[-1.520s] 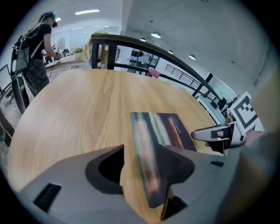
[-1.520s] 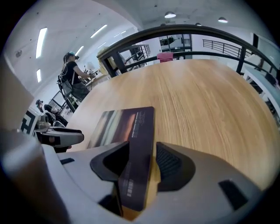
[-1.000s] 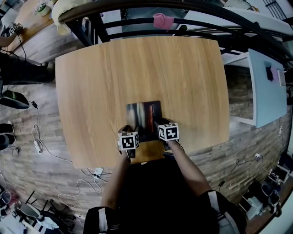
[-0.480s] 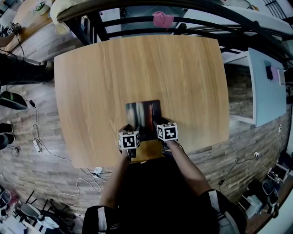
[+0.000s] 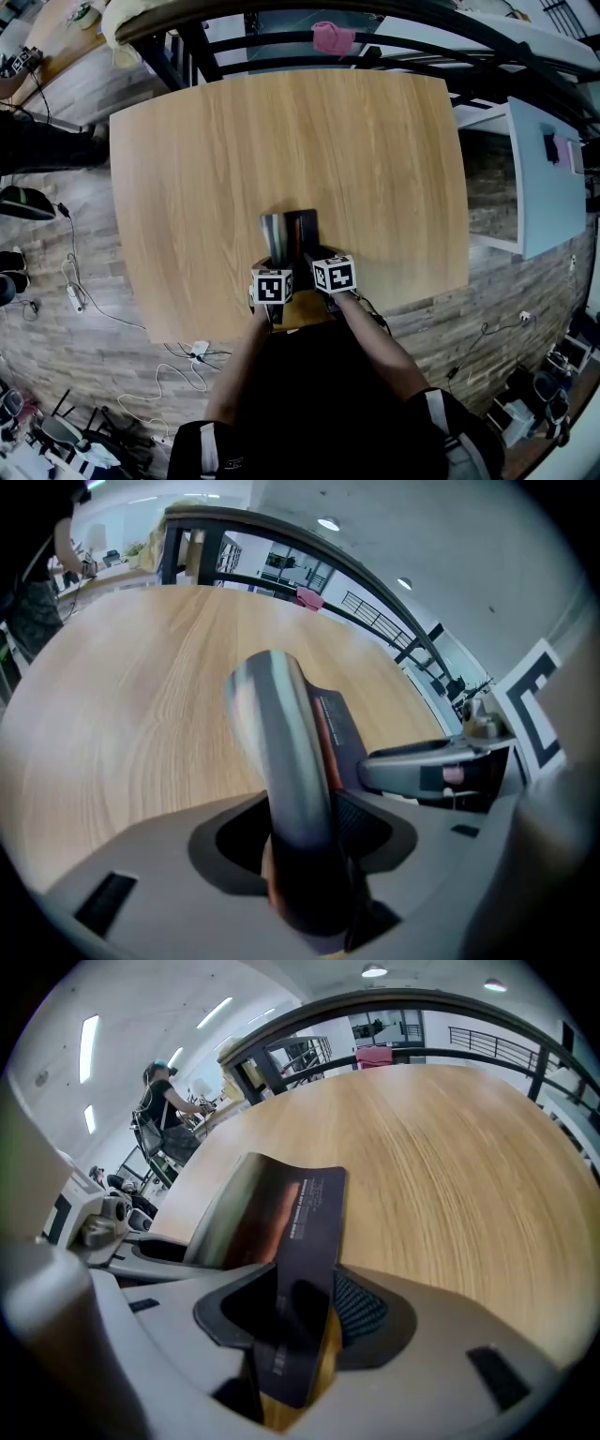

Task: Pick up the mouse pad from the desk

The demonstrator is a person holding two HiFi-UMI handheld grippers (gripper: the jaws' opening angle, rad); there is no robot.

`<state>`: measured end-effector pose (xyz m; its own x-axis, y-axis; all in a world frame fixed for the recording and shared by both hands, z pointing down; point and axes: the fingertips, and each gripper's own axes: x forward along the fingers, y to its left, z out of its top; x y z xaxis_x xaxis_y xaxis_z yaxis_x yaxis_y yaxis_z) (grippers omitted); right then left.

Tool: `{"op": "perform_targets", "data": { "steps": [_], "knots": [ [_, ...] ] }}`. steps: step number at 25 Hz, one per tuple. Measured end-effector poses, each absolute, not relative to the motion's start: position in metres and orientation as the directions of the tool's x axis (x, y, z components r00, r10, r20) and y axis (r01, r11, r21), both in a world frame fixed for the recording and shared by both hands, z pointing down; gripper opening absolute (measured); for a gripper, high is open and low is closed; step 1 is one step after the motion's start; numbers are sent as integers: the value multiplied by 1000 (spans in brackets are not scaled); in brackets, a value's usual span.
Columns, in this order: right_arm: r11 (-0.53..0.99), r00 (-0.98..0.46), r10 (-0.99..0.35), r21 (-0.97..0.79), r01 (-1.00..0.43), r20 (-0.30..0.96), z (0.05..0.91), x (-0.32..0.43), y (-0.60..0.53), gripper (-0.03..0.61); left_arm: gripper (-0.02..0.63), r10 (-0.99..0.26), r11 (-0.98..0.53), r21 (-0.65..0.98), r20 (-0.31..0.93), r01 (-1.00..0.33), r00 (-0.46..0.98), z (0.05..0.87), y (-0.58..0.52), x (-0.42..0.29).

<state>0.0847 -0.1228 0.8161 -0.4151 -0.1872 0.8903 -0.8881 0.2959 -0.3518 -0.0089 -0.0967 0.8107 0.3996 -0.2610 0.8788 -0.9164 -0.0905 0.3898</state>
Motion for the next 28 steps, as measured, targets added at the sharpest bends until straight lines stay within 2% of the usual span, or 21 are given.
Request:
{"op": "perform_targets", "data": {
  "steps": [4,8,17,28],
  "knots": [
    [300,-449,-151,-392,-870,881,816,78,-117,199,173,-267,-69,391,879,-918,394,812,-96,-13],
    [295,-468,-153,-412,-862,870,815,80,-121,176,165,-284,-53,416,865,-908,413,810,-97,-14],
    [302,-472,-196,-405,-863,859,797,93,-128,175,108,-327,-55,431,844,-900,425,798,-93,-22],
    [299,-522,-255,-446,-843,814,768,86,-138,150,67,-396,-89,412,821,-907,412,773,-97,-37]
  ]
}}
